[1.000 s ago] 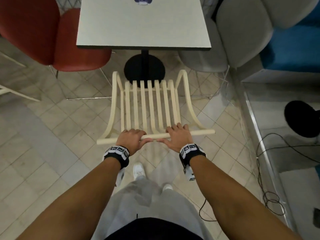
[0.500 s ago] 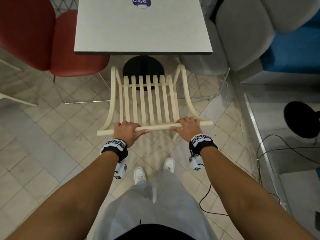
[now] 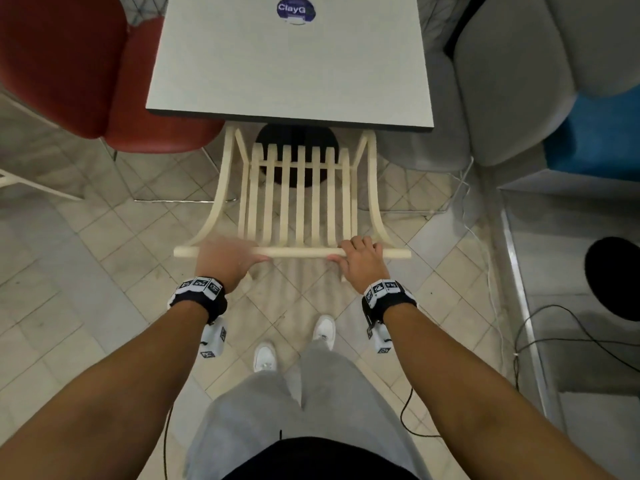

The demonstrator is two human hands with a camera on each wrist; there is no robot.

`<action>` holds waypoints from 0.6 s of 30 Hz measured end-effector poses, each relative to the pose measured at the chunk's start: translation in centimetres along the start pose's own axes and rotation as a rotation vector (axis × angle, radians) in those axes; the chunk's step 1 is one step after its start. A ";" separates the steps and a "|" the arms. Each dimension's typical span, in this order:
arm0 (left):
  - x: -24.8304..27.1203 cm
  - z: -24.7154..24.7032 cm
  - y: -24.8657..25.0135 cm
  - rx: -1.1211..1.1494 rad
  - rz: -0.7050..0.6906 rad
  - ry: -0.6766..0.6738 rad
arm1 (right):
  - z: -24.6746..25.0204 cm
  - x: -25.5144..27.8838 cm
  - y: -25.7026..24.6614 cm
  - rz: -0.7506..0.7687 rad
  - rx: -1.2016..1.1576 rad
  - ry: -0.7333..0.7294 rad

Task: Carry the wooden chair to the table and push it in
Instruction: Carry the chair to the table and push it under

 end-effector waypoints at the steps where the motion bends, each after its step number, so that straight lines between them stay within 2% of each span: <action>1: -0.8 0.1 0.4 -0.011 0.036 0.005 | 0.3 -0.9 0.6 0.007 -0.013 0.002; 8: -5.5 0.1 2.4 -0.057 0.296 -0.122 | 1.5 -6.8 3.6 0.022 -0.139 -0.091; 13: -7.8 1.1 2.3 -0.062 0.315 -0.238 | 2.1 -8.3 4.8 0.015 -0.199 -0.068; 18: -8.4 1.6 1.6 0.001 0.310 -0.260 | 1.7 -6.6 5.5 -0.083 -0.106 0.012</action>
Point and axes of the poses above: each hand's wrist, its own x-axis away from the middle knuckle, its own z-axis out of the back of the hand, y = z × x, the point moved 1 cm from there along -x, towards the middle knuckle, and after that the axes turned 11 degrees about z, right-handed, at the moved point
